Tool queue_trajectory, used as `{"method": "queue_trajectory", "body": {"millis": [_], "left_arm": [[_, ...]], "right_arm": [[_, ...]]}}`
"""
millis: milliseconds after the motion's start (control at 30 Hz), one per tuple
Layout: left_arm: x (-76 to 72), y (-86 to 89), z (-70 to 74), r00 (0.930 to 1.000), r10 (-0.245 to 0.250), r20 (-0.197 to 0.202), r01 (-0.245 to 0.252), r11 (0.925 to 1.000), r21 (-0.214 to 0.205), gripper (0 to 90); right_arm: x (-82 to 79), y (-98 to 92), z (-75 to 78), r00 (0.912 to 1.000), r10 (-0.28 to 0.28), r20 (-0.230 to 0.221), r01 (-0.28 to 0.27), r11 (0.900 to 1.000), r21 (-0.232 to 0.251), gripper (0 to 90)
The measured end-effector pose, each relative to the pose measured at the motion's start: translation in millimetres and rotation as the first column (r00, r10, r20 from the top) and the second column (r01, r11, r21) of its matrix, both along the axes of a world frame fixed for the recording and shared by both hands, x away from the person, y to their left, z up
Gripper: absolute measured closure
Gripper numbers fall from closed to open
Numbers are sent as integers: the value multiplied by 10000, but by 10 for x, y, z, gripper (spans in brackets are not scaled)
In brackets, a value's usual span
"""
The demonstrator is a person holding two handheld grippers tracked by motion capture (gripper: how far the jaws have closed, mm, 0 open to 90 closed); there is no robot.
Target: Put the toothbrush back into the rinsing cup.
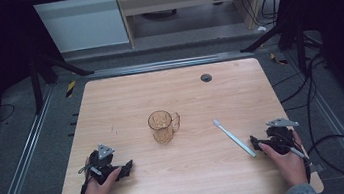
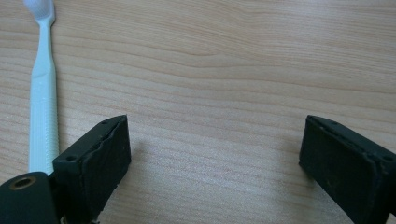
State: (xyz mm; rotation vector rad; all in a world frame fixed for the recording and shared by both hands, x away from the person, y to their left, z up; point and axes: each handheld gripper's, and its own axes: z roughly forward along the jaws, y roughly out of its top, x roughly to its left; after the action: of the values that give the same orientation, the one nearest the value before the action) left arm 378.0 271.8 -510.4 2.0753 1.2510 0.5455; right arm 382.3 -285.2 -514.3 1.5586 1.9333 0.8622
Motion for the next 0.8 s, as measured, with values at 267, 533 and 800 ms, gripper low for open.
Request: {"method": "queue_trajectory", "body": {"millis": [267, 533, 800], "left_arm": [[0, 0, 0, 10000, 1, 1, -1, 10000, -1, 0], [0, -1, 0, 10000, 8, -2, -8, 10000, -2, 0], [0, -1, 0, 10000, 13, -1, -13, 10000, -4, 0]], "right_arm": [[-38, 32, 117, 9996, 207, 178, -205, 9997, -95, 118], [-153, 57, 647, 9975, 653, -259, -675, 9933, -941, 151], [-183, 105, 1244, 9835, 1193, -1363, -1368, 9824, -1270, 236]]}}
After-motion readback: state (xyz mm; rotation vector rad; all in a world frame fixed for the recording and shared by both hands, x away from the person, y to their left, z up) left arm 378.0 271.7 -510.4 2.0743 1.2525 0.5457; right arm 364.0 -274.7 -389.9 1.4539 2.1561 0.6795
